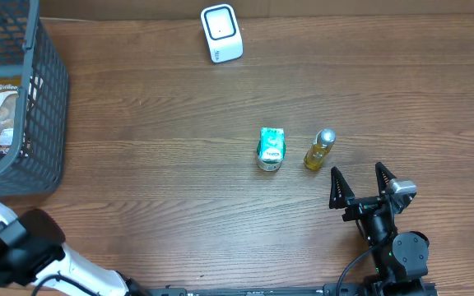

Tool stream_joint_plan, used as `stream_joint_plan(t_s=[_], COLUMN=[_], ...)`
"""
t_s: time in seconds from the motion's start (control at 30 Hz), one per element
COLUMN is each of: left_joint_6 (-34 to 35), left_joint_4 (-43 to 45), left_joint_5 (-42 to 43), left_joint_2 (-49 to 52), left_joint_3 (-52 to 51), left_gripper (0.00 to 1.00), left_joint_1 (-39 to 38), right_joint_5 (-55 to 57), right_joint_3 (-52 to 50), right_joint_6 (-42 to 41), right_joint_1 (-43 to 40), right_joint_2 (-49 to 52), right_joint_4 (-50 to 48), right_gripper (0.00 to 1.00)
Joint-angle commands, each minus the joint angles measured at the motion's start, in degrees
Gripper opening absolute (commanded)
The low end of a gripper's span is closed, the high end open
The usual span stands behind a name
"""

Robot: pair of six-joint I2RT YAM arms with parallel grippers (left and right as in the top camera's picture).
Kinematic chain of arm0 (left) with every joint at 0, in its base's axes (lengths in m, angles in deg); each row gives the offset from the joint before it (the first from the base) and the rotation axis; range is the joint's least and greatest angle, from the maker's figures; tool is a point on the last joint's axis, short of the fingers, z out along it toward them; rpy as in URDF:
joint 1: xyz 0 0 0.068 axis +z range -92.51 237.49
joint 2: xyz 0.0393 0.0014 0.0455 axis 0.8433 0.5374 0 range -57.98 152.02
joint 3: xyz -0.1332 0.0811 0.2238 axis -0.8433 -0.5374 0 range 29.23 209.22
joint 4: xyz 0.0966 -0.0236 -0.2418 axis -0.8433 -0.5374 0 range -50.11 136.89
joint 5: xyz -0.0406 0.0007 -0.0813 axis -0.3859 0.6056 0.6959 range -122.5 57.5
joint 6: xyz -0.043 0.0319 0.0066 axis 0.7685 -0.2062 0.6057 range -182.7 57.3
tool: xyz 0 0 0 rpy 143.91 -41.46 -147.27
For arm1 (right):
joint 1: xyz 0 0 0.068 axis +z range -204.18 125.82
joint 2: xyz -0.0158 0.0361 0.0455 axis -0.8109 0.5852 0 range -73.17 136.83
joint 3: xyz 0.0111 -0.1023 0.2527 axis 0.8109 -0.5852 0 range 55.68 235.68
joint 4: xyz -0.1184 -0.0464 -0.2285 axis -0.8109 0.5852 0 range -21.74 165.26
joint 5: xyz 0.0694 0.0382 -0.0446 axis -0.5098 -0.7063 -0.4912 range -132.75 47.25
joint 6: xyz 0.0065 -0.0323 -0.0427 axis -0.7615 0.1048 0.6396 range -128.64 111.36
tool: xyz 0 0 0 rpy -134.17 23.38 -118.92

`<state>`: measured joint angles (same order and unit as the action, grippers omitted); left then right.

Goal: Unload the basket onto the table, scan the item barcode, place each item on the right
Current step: 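Lower the left gripper and grasp the PanTree wipes bag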

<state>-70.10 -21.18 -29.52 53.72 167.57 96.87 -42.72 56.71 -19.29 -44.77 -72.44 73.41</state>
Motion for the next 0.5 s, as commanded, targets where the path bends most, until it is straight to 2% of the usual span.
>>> stream_joint_plan(t_s=[0.0,0.47], left_joint_6=[0.98,-6.91], left_joint_4=[-0.81,-1.6], left_joint_5=[-0.07,-0.17], left_joint_2=[4.76,25.46], left_joint_3=[-0.68,-0.68], left_gripper=[0.45,0.48], left_joint_1=[-0.35,-1.53], right_joint_5=[0.26,0.26], right_joint_3=[-0.59,-0.59], right_joint_6=[-0.04,-0.04], right_joint_1=[-0.07,-0.07], right_joint_2=[-0.57,-0.57], right_joint_4=[-0.35,-0.35], right_gripper=[1.0,1.0])
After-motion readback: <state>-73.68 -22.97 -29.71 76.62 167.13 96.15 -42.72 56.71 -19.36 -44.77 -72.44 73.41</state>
